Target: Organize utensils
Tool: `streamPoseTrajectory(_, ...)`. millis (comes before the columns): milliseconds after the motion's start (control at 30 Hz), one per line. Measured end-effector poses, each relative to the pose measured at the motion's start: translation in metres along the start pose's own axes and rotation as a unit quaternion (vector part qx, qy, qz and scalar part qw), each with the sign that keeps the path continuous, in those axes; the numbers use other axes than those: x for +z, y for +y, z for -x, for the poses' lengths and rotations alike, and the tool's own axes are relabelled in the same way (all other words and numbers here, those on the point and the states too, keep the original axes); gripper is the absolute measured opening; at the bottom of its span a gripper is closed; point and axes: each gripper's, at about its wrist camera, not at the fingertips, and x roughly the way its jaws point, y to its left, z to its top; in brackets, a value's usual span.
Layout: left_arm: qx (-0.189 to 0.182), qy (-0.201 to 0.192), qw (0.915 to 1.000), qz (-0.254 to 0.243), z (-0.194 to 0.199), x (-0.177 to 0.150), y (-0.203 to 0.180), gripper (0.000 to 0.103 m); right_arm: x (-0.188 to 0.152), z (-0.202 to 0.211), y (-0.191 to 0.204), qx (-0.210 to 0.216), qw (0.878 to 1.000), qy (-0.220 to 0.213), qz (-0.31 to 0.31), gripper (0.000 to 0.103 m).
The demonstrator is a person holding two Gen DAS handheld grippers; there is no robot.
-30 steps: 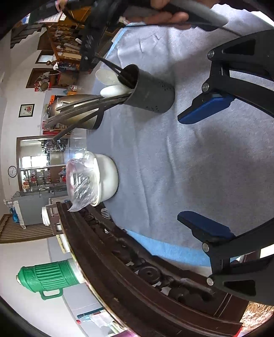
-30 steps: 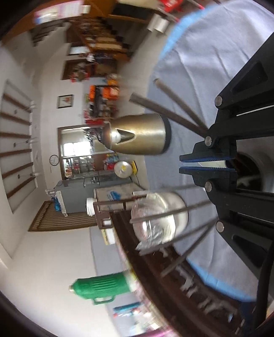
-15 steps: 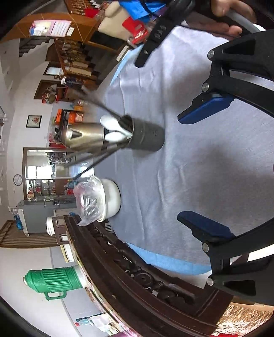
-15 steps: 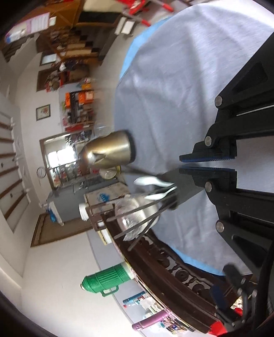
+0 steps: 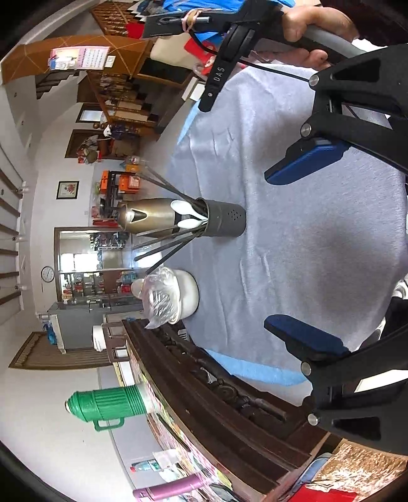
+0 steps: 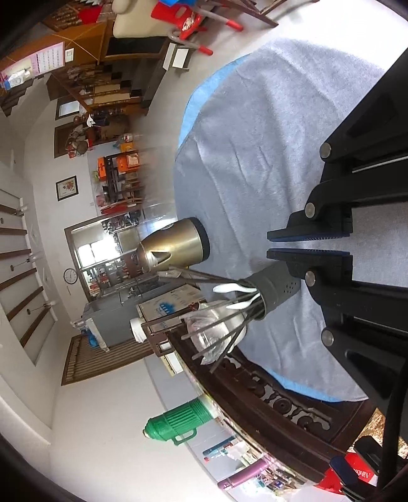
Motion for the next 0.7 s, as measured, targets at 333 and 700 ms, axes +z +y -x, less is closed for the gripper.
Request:
streamPoseTrajectory(333,-0.018,-0.008,0.9997,0.013,0.010,0.000,-0.002,0.085,-0.004,0.009,0.012,-0.003,1.000,0.001,0.017,0.006)
streamPoseTrajectory(700,-0.015,-0.035,0.9990,0.023,0.036,-0.001,0.007,0.085,-0.003,0.006,0.022,0.014,1.000,0.015,0.012,0.006)
